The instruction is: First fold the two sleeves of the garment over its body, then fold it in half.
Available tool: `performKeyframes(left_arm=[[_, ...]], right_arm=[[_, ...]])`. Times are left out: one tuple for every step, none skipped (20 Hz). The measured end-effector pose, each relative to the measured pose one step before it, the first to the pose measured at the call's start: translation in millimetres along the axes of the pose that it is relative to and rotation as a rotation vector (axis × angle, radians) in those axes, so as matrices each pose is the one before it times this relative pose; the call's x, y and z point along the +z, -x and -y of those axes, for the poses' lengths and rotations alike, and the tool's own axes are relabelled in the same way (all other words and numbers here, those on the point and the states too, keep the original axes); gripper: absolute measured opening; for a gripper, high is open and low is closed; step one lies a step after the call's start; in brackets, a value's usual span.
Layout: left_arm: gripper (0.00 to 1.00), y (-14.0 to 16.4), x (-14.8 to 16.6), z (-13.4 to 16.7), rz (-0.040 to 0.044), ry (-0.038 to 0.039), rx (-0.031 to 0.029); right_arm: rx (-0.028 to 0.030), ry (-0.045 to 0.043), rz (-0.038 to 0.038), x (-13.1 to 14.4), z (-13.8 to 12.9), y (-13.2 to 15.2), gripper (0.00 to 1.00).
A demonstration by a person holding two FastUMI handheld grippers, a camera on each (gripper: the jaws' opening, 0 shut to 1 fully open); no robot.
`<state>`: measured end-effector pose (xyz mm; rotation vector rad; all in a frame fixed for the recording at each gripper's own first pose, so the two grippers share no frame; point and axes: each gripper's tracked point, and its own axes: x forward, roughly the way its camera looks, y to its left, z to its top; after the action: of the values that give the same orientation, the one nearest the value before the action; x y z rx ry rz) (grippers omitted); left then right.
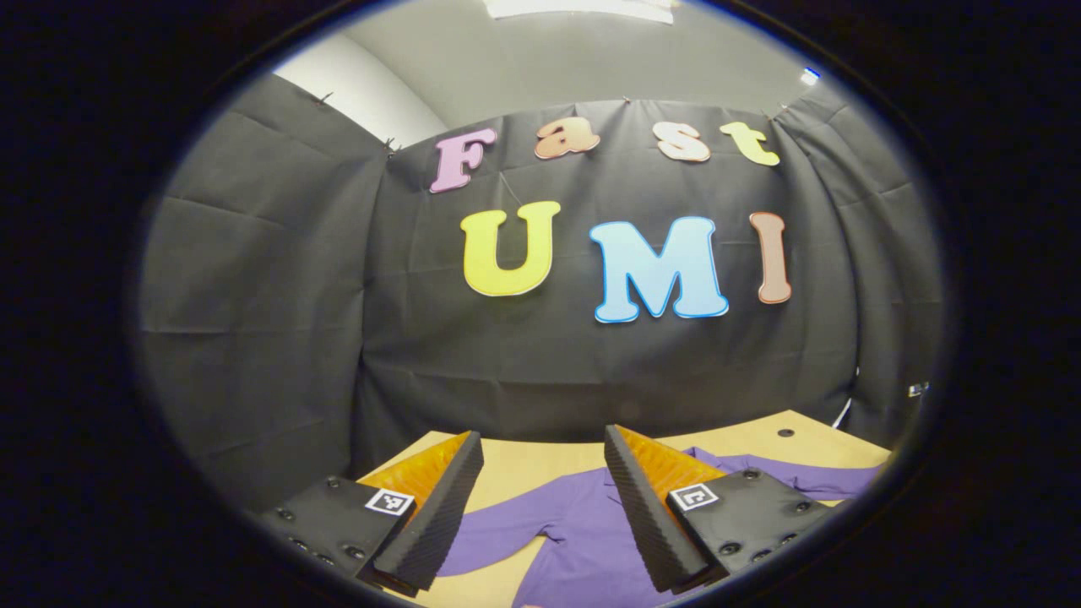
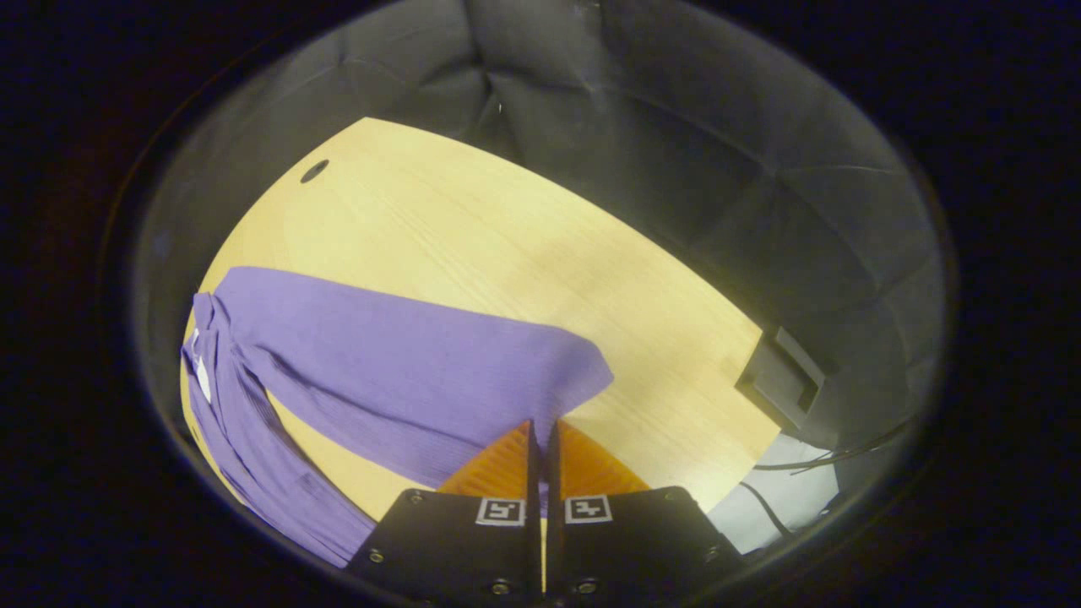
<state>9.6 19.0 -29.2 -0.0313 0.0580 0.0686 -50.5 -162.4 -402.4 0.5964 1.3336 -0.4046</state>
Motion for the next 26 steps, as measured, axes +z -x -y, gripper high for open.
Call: performKeyframes(left_arm=[[0.94, 0.17, 0.06, -0.72, 0.00187, -0.00053, -0.00042], [0.95, 0.38, 1.81, -0.48, 0.00195, 0.00045, -0.00119], [0.94, 0.16, 0.42, -0.03, 0.00111, -0.00082, -0.00149], [0.95, 1.27, 0.44, -0.13, 0.00153, -0.00264, -0.00129], [0.95, 0.27, 1.17, -0.29, 0.00088, -0.00492, -0.0023], [0.95, 0.61, 1.71, -0.79, 0.00384, -0.0085, -0.0002], [0.95, 0.54, 2.33, -0.51, 0.00721, -0.00929, 0.00102], [0.95, -0.05, 3.23, -1.64, 0.00667, -0.00669, 0.00026], [0.95, 0.47, 0.94, -0.28, 0.00318, -0.00276, 0.00031], [0.95, 0.17, -0.65, -0.57, -0.00072, 0.00231, 0.00085], [0.95, 0.35, 0.0, -2.31, -0.00292, 0.0069, -0.00062], [0.95, 0.2, -1.61, 0.27, -0.00347, 0.00691, -0.00092], [0.95, 0.21, -1.19, -0.5, -0.00307, 0.00404, -0.00005], [0.95, -0.47, -0.9, -1.01, -0.00228, 0.00072, 0.0002], [0.95, -0.77, -0.58, -0.93, -0.00042, -0.00246, 0.00038], [0.95, -1.09, 0.95, -0.69, 0.00172, -0.00323, -0.00005], [0.95, -0.41, 1.37, -1.33, 0.0028, -0.00227, -0.00005], [0.95, -0.62, 0.95, 0.15, 0.00244, -0.00168, -0.0016], [0.95, -0.57, -0.04, -0.75, 0.00164, -0.00215, -0.00017], [0.95, -0.71, 0.77, -0.79, 0.00189, -0.00161, 0.00021], [0.95, -0.52, 0.68, -0.52, -0.00013, -0.00031, -0.00016], [0.95, -0.72, -0.43, 0.52, -0.00154, 0.00116, 0.00058], [0.95, -0.61, -1.05, -0.51, -0.00127, 0.0025, 0.00294], [0.95, -0.72, -0.79, -0.89, -0.00168, 0.00298, 0.00199], [0.95, -0.28, -1.77, -0.04, -0.00287, 0.00216, 0.00253], [0.95, -0.14, -0.03, 0.32, -0.00158, 0.00256, 0.00102]], right_arm=[[-0.00118, 0.01461, 0.00718, -0.25, 0.1, -3.34, 0.02], [-0.00162, 0.02013, 0.00885, -1.43, -0.07, 3.74, 0.02], [-0.00383, 0.02582, 0.00991, 1.3, 0.01, 0.69, 0.02], [-0.00151, 0.01402, 0.01154, 0.69, 1.04, -0.47, 0.06], [0.01705, -0.01157, 0.0145, 3.17, -3.34, 1.89, 0.02], [0.03195, -0.03305, 0.01453, 2.9, -9.38, 4.65, 0.02], [0.03208, -0.03174, 0.01975, 6.87, -10.5, 8.02, 0.02], [0.02771, -0.01259, 0.02212, 10.36, -10.46, 10.19, 0.02], [0.02433, 0.00091, 0.02193, 7.91, -8.02, 9.1, 0.01], [0.02781, 0.00148, 0.02404, 6.71, -9.45, 8.25, 0.02], [0.03128, 0.00093, 0.02149, 8.35, -12.99, 9.26, 0.02], [0.03349, -0.00085, 0.02027, 7.15, -15.44, 7.89, 0.01], [0.03526, -0.00515, 0.02197, 8.43, -15.49, 7.46, 0.01], [0.0345, -0.00219, 0.02151, 6.88, -14.78, 6.51, 0.01], [0.03054, 0.00231, 0.01674, 6.53, -14.73, 6.36, 0.01], [0.0307, 0.00349, 0.01626, 4.51, -15.72, 4.83, 0.01], [0.03074, 0.00198, 0.01474, 5.01, -15.49, 4.62, 0.02], [0.03082, 0.0007, 0.01566, 4.06, -14.85, 1.85, 0.02], [0.02874, -0.00065, 0.01336, 5.08, -14.77, 1.81, 0.02], [0.0287, 0.00641, 0.00548, 2.29, -15.71, 3.38, 0.02], [0.02884, 0.00904, 0.01877, 5.93, -17.0, 2.74, 0.01], [0.02669, 0.01483, 0.01545, 3.41, -14.82, 1.8, 0.01], [0.02952, 0.02496, 0.02244, 4.28, -16.86, 2.08, 0.01], [0.02941, 0.03778, 0.02136, 3.11, -18.27, 1.46, 0.01], [0.02589, 0.03335, 0.01532, 2.27, -14.41, 2.41, 0.01], [0.02853, 0.03833, 0.0142, 1.85, -17.98, 5.3, 0.01]])
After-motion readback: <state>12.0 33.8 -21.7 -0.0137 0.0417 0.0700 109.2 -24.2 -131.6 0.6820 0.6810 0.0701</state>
